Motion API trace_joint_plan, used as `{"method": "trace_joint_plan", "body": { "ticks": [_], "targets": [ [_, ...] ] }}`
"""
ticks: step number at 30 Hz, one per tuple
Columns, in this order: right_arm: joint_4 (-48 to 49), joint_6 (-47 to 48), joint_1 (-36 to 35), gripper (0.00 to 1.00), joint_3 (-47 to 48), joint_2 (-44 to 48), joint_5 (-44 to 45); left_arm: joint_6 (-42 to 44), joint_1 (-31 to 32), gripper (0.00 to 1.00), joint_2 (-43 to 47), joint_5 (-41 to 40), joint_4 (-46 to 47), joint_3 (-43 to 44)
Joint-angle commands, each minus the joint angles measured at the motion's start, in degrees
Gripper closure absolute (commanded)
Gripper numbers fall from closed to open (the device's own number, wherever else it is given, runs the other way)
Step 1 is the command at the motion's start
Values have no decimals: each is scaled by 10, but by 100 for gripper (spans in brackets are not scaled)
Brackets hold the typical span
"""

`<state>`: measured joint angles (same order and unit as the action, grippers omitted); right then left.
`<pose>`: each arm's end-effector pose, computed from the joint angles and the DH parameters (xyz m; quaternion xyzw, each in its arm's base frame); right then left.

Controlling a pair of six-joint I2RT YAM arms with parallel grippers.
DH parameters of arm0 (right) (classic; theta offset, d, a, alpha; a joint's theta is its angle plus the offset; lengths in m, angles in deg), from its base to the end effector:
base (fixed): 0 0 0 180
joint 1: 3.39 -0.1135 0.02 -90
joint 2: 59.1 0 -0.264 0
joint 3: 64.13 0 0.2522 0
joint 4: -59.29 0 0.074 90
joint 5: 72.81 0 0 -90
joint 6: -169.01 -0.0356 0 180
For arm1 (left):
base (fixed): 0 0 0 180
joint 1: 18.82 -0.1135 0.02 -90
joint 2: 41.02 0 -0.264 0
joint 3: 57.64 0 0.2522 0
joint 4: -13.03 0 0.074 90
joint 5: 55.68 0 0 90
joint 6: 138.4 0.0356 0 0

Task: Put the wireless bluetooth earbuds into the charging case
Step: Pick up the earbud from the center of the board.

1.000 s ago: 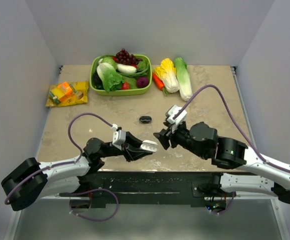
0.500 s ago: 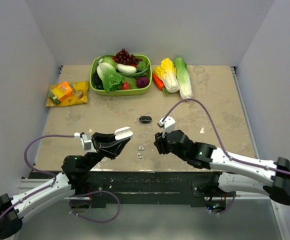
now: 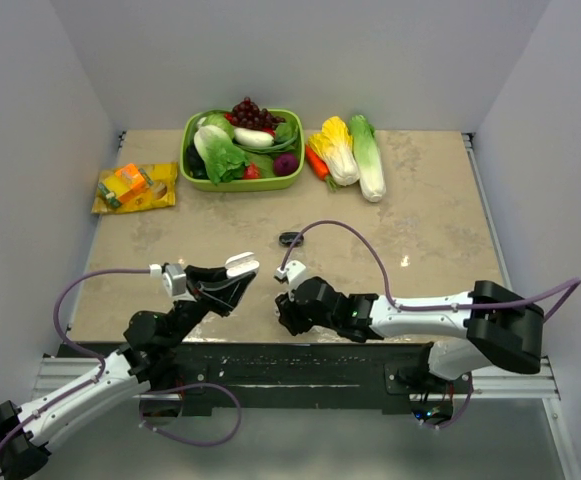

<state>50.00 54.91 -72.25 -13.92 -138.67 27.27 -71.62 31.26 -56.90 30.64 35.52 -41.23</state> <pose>0.1058 0.2563 0.1814 -0.3066 0.8447 0.2584 0.3546 0.0782 -0.0899 0.2309 0.1020 0.5426 -0.4834 0.6793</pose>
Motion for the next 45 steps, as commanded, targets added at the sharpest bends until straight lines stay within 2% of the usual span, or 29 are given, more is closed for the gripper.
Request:
{"method": "trace_joint_plan", "body": {
  "ticks": [1, 7, 16, 45],
  "targets": [
    [65, -16, 0, 54, 26, -22, -23, -3, 4, 100, 2, -1, 10, -50],
    [77, -13, 0, 50, 42, -46, -30, -1, 4, 100, 8, -2, 5, -49],
    [86, -5, 5, 51, 63, -92, -34, 2, 5, 100, 18, -5, -6, -49],
    [75, -10, 19, 53, 57, -117, -46, 1, 5, 100, 8, -3, -2, -55]
  ]
}}
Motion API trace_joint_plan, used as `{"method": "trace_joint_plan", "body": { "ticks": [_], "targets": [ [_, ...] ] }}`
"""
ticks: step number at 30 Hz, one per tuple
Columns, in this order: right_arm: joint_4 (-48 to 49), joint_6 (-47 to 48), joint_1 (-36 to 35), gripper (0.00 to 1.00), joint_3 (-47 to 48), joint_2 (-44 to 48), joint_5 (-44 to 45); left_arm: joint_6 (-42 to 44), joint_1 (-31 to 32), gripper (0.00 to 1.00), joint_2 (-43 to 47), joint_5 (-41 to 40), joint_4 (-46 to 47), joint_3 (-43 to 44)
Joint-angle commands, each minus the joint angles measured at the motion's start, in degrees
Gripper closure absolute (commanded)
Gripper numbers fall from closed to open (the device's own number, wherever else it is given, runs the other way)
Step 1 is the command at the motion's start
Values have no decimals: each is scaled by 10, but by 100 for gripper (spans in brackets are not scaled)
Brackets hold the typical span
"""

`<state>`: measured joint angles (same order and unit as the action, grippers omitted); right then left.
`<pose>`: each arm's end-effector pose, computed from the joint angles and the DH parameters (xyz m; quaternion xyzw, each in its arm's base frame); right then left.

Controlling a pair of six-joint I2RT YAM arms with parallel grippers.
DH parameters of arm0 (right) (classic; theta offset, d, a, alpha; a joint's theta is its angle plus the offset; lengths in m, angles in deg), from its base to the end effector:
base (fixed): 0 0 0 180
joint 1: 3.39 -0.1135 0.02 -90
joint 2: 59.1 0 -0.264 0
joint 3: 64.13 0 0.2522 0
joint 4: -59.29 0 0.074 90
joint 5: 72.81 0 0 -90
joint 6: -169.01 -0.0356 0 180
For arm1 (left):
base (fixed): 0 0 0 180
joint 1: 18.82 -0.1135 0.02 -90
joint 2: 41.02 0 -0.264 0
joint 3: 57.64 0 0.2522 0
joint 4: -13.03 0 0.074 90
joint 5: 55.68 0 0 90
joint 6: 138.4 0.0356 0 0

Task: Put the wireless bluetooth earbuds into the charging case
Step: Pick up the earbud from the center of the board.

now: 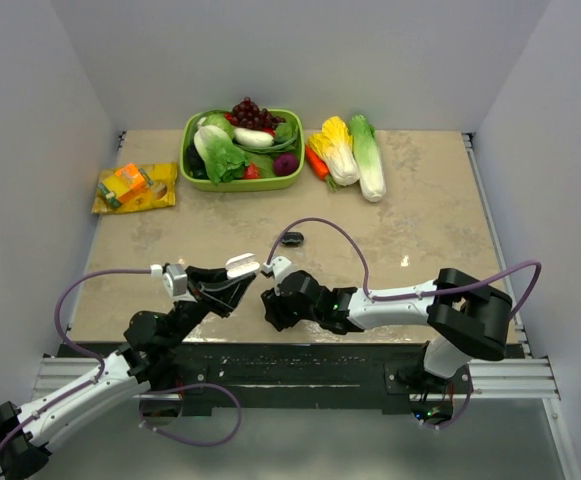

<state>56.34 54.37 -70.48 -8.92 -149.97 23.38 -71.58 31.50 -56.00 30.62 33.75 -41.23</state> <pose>0.1259 0.2881 0.1622 -0.3039 0.8472 0.2768 0.3364 0.0775 -0.0898 0.2293 0.1048 0.5485 -0.4818 0.6753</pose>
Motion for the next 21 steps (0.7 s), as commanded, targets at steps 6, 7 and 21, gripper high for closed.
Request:
{"method": "trace_joint_plan", "body": {
  "ticks": [6, 7, 21],
  "targets": [
    [14, -12, 7, 52, -11, -6, -2, -1, 2, 100, -2, -1, 17, -58],
    [15, -12, 8, 52, -13, -6, -2, -1, 2, 100, -3, -1, 18, -58],
    [7, -12, 14, 52, -13, -5, 6, -4, 3, 100, -16, 0, 26, -59]
  ]
}}
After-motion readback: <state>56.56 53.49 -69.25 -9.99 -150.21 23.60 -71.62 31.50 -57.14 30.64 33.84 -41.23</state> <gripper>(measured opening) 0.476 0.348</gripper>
